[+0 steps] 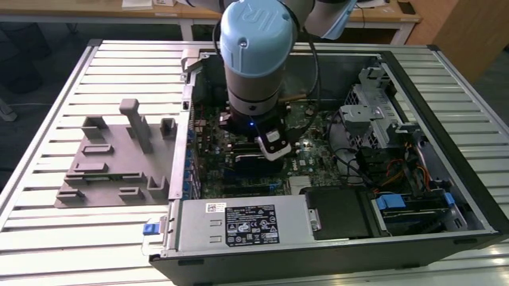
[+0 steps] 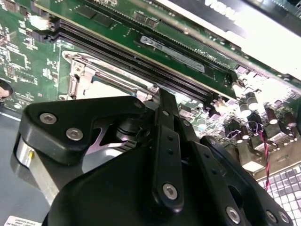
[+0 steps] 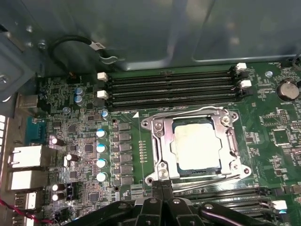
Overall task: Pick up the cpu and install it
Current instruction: 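Install the second cpu locking lever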
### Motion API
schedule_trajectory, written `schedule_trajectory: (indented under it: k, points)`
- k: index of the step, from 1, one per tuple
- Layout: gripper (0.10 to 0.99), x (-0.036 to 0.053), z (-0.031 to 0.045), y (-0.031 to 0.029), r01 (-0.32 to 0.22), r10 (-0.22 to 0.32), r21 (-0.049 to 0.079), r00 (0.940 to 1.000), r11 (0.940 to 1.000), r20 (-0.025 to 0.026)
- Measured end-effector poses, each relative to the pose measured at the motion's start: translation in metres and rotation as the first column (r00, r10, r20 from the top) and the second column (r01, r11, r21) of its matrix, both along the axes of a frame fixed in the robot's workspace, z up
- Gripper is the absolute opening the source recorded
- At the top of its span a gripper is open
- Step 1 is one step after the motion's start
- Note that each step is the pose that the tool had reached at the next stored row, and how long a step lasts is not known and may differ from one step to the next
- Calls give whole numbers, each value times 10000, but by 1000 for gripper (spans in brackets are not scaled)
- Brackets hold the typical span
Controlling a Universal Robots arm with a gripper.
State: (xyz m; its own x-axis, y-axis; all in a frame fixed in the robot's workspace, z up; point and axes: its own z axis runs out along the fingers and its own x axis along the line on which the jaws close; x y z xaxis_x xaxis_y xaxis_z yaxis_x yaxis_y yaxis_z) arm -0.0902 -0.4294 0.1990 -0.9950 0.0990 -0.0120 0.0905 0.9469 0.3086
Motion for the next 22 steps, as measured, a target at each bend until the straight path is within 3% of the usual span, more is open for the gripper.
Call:
schedule_trajectory:
  k: [6, 14, 22]
  points:
    - [106, -75, -48, 23, 1, -1, 32, 10000, 10000, 26]
    - [106, -77, -75, 83, 0, -1, 56, 10000, 10000, 27]
    - [106, -77, -110, 92, 0, 0, 57, 10000, 10000, 28]
